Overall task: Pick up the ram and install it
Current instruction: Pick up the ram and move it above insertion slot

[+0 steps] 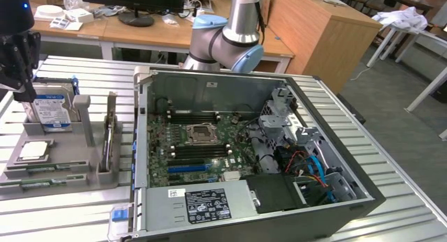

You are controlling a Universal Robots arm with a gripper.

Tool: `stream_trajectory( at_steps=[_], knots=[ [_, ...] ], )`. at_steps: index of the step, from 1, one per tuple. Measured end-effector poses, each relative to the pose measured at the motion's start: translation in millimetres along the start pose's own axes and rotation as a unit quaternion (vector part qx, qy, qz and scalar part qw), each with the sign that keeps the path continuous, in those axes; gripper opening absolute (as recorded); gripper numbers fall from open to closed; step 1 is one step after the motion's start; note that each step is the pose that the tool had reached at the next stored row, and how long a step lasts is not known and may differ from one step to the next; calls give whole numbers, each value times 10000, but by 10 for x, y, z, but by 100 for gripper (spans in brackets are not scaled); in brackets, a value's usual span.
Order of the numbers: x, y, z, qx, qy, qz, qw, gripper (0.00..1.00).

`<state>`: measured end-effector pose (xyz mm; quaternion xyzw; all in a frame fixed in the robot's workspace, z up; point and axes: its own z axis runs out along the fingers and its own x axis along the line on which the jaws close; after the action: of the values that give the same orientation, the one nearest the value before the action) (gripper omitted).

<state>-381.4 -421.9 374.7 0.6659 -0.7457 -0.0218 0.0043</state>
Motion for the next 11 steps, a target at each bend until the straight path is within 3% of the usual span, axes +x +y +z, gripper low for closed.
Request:
stream_trajectory(
  at_steps=[6,7,11],
  knots=[
    [0,0,0,0,0,0,10000,16],
    [0,0,0,0,0,0,10000,24],
    [0,0,1,0,0,0,10000,24]
  ],
)
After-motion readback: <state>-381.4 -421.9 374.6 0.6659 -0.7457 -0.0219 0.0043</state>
